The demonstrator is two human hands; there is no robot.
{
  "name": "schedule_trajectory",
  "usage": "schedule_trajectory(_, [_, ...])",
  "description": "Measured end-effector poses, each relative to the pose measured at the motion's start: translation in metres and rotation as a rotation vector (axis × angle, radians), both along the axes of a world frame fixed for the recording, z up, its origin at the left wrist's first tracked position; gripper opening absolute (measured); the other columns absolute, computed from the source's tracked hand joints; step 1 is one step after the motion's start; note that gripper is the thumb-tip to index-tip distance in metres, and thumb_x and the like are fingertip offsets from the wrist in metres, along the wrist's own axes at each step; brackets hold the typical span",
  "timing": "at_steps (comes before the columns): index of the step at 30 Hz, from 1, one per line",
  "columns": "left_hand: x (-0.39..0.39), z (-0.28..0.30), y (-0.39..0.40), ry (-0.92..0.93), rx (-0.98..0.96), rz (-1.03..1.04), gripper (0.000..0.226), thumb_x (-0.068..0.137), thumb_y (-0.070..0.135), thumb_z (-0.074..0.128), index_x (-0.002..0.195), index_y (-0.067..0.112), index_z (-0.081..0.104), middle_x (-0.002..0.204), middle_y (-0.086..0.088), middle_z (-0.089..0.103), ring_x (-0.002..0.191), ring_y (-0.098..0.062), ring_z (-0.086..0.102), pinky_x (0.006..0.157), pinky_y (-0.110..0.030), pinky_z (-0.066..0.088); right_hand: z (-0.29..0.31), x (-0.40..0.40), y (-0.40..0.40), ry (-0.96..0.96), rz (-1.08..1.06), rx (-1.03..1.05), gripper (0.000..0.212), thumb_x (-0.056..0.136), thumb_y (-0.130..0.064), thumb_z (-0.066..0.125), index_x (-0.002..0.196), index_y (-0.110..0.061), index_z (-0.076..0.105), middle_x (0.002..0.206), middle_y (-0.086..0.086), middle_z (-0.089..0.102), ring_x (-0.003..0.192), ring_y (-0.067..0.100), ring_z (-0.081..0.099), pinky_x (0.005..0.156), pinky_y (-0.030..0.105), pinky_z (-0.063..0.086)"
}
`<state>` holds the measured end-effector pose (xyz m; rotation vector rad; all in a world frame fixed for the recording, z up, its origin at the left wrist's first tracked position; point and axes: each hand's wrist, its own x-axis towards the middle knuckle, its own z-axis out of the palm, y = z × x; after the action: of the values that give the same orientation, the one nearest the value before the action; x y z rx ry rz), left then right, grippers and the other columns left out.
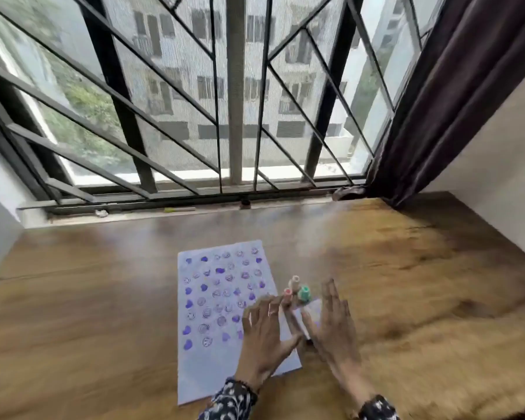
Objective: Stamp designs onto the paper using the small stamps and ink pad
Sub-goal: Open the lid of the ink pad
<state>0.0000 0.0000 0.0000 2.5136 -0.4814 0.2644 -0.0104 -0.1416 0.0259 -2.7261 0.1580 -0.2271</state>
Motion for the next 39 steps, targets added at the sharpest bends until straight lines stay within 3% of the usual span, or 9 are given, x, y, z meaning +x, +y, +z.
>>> schedule_trajectory(4, [0.0, -0.012, -0.001, 0.128, -0.037, 0.008, 0.073, 0.074, 0.061, 0.044, 0.138, 0.032, 0.024, 0.128, 0.0, 0.044, 0.121, -0.01, 0.019, 0.101, -0.029, 0.009, -0.013, -0.014, 0.0, -0.011, -0.197, 0.101, 0.087, 0.08, -0.061, 0.048, 0.136, 0.003, 0.035, 0.143, 0.026, 0.038, 0.129, 0.038, 0.042, 0.103, 0.047, 0.037])
schedule_trajectory(8, [0.0, -0.015, -0.01, 0.105, -0.016, 0.069, 0.069, 0.071, 0.058, 0.039, 0.135, 0.031, 0.034, 0.114, -0.003, 0.052, 0.113, -0.015, 0.031, 0.096, -0.032, 0.017, -0.021, -0.012, 0.0, 0.039, -0.211, 0.159, 0.092, 0.066, -0.04, 0.078, 0.136, 0.004, 0.036, 0.142, 0.025, 0.04, 0.131, 0.038, 0.037, 0.106, 0.045, 0.03])
schedule_trajectory(11, [0.001, -0.017, -0.012, 0.11, -0.008, 0.09, 0.071, 0.066, 0.057, 0.041, 0.13, 0.027, 0.043, 0.11, -0.003, 0.056, 0.111, -0.015, 0.033, 0.094, -0.032, 0.018, -0.032, -0.011, -0.001, -0.037, -0.25, 0.182, 0.087, 0.045, -0.019, 0.092, 0.117, 0.012, 0.054, 0.12, 0.036, 0.055, 0.112, 0.052, 0.052, 0.093, 0.057, 0.042])
schedule_trajectory(15, [0.0, -0.014, -0.017, 0.062, 0.046, 0.105, 0.061, 0.061, 0.054, 0.044, 0.112, 0.026, 0.061, 0.094, 0.0, 0.065, 0.101, -0.011, 0.036, 0.085, -0.032, 0.022, -0.033, -0.013, 0.002, -0.086, -0.28, 0.205, 0.079, 0.047, -0.021, 0.09, 0.112, 0.01, 0.057, 0.118, 0.035, 0.055, 0.105, 0.051, 0.054, 0.09, 0.055, 0.044])
schedule_trajectory(20, [0.0, -0.02, -0.017, 0.061, 0.095, 0.105, 0.058, 0.06, 0.054, 0.046, 0.111, 0.029, 0.06, 0.095, 0.001, 0.064, 0.103, -0.011, 0.037, 0.087, -0.033, 0.021, -0.035, -0.015, -0.003, -0.118, -0.24, 0.151, 0.071, 0.044, -0.027, 0.09, 0.103, 0.003, 0.063, 0.109, 0.032, 0.06, 0.092, 0.049, 0.059, 0.079, 0.052, 0.051])
schedule_trajectory(25, [0.0, -0.02, -0.018, 0.064, 0.124, 0.097, 0.065, 0.058, 0.059, 0.047, 0.112, 0.025, 0.059, 0.101, -0.001, 0.063, 0.105, -0.013, 0.036, 0.089, -0.038, 0.02, -0.026, -0.018, -0.008, -0.128, -0.219, 0.201, 0.062, 0.054, -0.03, 0.085, 0.103, -0.001, 0.062, 0.111, 0.025, 0.06, 0.096, 0.043, 0.056, 0.086, 0.046, 0.048])
schedule_trajectory(29, [0.0, -0.023, -0.019, 0.053, 0.13, 0.09, 0.07, 0.063, 0.063, 0.046, 0.12, 0.024, 0.052, 0.109, -0.003, 0.058, 0.111, -0.012, 0.031, 0.096, -0.04, 0.015, -0.017, -0.017, -0.013, -0.109, -0.256, 0.433, 0.057, 0.064, -0.036, 0.078, 0.108, -0.009, 0.056, 0.11, 0.014, 0.061, 0.099, 0.034, 0.053, 0.088, 0.043, 0.044])
schedule_trajectory(33, [0.001, -0.023, -0.017, 0.104, 0.164, 0.061, 0.075, 0.068, 0.064, 0.049, 0.133, 0.028, 0.036, 0.122, -0.002, 0.047, 0.118, -0.01, 0.02, 0.103, -0.04, 0.007, -0.003, -0.008, -0.034, -0.131, -0.432, 0.876, 0.053, 0.07, -0.07, 0.039, 0.097, -0.026, 0.051, 0.091, 0.004, 0.063, 0.077, 0.017, 0.06, 0.063, 0.036, 0.049])
schedule_trajectory(39, [0.001, -0.023, -0.017, 0.11, 0.153, 0.057, 0.074, 0.07, 0.061, 0.054, 0.133, 0.028, 0.034, 0.124, -0.001, 0.045, 0.12, -0.009, 0.019, 0.106, -0.044, 0.008, -0.018, 0.022, -0.076, -0.176, -0.579, 0.983, 0.012, 0.088, -0.012, 0.052, 0.078, -0.009, 0.058, 0.073, 0.013, 0.064, 0.06, 0.022, 0.065, 0.044, 0.023, 0.056])
